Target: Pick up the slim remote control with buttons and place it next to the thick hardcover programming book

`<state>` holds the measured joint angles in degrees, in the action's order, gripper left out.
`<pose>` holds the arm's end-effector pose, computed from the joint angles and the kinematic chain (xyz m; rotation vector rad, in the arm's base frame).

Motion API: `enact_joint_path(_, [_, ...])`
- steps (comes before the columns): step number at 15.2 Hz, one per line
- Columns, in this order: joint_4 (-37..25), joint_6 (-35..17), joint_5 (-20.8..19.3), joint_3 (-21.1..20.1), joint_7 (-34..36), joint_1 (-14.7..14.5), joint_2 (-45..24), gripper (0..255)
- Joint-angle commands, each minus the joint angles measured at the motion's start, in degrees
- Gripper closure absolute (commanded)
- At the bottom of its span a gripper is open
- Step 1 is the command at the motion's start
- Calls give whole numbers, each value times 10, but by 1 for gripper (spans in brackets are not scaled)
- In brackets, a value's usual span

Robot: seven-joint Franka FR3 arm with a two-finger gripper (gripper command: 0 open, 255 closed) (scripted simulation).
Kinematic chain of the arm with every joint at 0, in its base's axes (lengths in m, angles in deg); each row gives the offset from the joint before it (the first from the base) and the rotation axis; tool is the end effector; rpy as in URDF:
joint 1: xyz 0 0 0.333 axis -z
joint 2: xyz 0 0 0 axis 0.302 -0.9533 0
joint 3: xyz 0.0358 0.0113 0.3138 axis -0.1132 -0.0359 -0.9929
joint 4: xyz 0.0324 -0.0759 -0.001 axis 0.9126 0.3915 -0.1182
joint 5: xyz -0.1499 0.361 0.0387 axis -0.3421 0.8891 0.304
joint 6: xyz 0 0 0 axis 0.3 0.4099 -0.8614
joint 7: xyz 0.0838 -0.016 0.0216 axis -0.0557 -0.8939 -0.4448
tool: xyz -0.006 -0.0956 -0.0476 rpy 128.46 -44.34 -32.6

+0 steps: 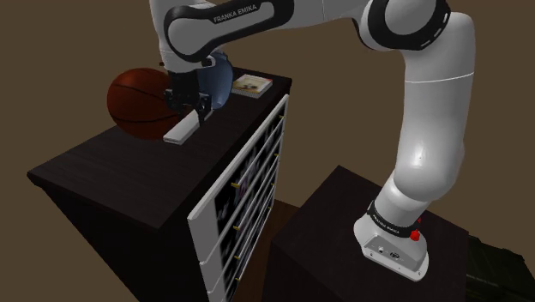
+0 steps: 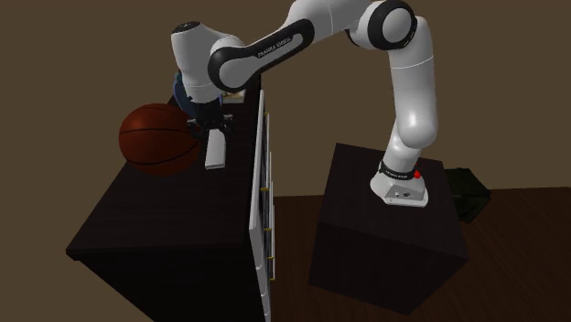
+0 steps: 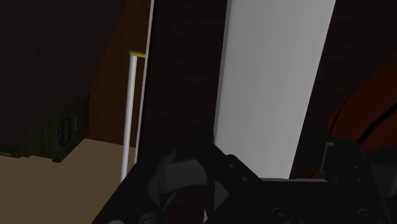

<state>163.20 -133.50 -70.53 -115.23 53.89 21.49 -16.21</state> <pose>0.6151 0.2444 0.4324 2.7060 -1.5604 0.0020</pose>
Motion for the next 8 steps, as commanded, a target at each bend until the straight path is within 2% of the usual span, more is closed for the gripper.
enact_joint_path(1, [17,-6,7,5,-26,23,12,255])
enact_joint_path(8, [24,-11,18,28,-113,86,20,255])
